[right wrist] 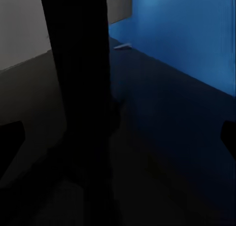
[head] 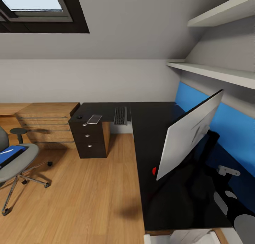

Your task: In the bedroom, organize the workspace by keeping the computer under the desk, ensuring the monitor is on the desk, placing the keyboard on the desk next to the monitor, placing the mouse on the desk next to the keyboard, moving the folder from the swivel chair onto the desk next to the mouse, stacking the notebook on top of the folder with the pen on top of the notebook, and positioning the swivel chair next to the desk.

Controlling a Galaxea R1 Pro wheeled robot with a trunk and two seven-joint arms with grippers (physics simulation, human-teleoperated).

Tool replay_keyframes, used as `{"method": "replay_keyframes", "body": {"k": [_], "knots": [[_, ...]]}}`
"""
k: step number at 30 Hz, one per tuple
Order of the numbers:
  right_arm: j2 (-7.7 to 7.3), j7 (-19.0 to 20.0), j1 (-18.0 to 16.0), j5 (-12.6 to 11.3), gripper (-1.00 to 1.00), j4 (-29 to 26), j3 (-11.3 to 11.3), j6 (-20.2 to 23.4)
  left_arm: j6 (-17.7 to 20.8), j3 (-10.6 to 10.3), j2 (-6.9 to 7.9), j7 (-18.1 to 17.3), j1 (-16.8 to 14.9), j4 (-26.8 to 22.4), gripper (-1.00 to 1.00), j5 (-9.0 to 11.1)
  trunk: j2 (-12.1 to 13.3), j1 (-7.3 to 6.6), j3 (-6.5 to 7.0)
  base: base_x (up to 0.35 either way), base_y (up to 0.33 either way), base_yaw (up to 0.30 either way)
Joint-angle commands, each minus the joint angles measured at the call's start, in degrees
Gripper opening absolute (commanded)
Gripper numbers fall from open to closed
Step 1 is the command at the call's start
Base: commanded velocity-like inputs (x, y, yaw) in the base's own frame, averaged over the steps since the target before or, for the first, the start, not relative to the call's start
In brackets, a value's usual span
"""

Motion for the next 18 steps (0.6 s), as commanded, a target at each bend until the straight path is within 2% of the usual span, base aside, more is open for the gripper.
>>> {"method": "replay_keyframes", "body": {"k": [1,14,18], "knots": [[-0.01,-0.05,-0.04,-0.29,1.00,0.03,0.11,-0.16,-0.16,0.20,-0.02,-0.33,-0.04,0.04,1.00,0.19,-0.04,-0.03,-0.06,-0.300,0.000,0.000],[0.08,0.00,-0.01,-0.33,1.00,0.20,0.11,-0.30,-0.18,0.20,-0.02,-0.33,-0.04,0.04,1.00,0.19,-0.04,-0.03,-0.06,-0.301,0.000,0.000],[0.50,0.05,0.01,-0.31,1.00,1.08,0.11,-0.51,-0.13,0.23,0.03,-0.31,-0.04,0.04,1.00,0.23,-0.04,-0.03,-0.06,-0.326,0.000,0.000]]}}
